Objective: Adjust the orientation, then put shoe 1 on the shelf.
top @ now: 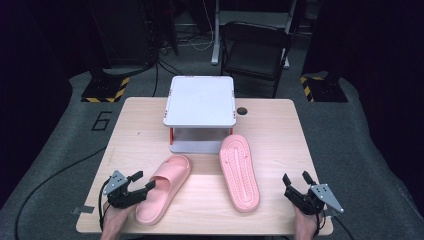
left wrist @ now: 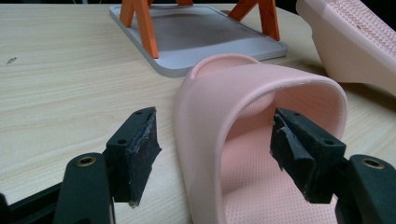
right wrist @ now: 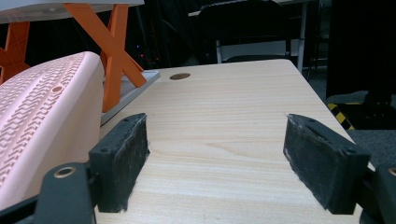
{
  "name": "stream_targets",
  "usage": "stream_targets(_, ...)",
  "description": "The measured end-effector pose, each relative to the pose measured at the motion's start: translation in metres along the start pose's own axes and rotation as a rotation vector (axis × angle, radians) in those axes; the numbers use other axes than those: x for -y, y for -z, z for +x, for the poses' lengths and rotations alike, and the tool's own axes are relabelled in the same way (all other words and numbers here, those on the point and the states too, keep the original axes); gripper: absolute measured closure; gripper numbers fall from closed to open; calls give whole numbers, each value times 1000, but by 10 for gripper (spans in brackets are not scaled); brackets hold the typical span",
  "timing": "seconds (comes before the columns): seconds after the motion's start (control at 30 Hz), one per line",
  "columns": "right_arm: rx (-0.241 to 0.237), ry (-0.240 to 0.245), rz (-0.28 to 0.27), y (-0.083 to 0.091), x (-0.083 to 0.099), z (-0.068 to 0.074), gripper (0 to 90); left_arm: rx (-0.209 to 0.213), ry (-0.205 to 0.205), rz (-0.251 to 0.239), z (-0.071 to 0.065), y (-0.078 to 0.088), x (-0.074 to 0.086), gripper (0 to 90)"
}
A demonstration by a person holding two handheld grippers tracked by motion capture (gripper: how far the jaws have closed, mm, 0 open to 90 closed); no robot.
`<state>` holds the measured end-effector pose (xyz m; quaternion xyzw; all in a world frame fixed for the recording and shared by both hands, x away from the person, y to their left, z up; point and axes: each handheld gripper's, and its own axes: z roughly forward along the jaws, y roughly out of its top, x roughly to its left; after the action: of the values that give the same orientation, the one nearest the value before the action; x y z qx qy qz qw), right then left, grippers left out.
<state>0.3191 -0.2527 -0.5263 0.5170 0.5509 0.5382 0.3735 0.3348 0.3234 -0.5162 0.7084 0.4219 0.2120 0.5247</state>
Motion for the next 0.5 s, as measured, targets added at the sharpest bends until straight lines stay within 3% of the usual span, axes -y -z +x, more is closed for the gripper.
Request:
stream_targets(0.3,-6,2,11,-1,0,0,212,7,-5,22,-2,-2,1,332)
stream_targets(0.5,0,-1,15,-1,0,0,209,16,2,53,2,-5,3,439)
